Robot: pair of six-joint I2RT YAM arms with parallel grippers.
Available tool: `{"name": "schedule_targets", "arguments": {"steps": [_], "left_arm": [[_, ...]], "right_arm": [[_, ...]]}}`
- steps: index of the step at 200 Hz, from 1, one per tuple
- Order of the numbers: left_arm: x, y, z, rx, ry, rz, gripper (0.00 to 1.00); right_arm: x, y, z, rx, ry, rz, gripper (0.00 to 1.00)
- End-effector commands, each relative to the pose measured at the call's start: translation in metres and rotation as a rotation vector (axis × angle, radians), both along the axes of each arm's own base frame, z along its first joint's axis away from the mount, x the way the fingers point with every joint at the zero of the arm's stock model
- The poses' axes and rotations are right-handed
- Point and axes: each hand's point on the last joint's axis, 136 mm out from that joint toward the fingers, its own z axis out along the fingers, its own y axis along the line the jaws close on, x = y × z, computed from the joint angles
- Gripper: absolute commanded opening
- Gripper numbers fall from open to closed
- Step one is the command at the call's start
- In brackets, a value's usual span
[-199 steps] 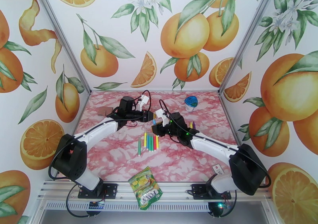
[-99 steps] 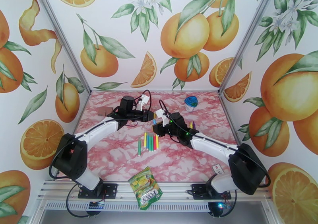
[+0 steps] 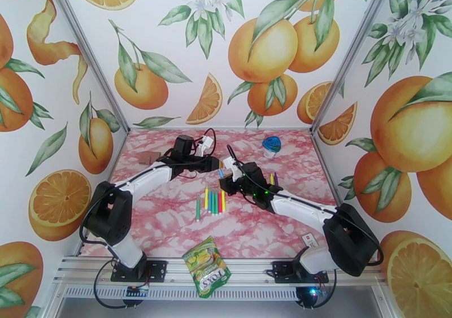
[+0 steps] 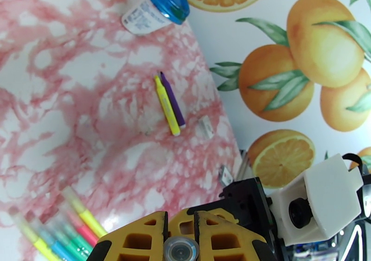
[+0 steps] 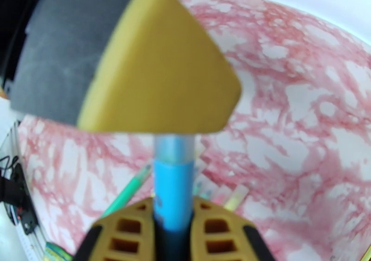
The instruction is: Open the pen caps
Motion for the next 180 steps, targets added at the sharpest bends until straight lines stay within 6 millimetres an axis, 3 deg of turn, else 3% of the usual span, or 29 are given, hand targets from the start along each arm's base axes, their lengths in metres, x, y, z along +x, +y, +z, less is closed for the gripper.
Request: {"name": "schedule_targets", "arguments": {"steps": [1,69,180], "left_arm": [[0.067,0.041,0.018,0.059,-0.137,0.237,0.00],[0.083,0.062,0.023,0.051,-0.119,0.348,0.00],[0.097,0.081,0.033,-0.047,-0.089,0.379,0.00]], "right_arm": [[-0.026,0.001,-0.012,-0.034,0.034,0.088,0.06],[-0.028,0.000,-0.019,-0.032,0.037,0.086,0.05],[-0.030,-0.001,-0.018,-0.014,0.015,0.091,0.03]]}}
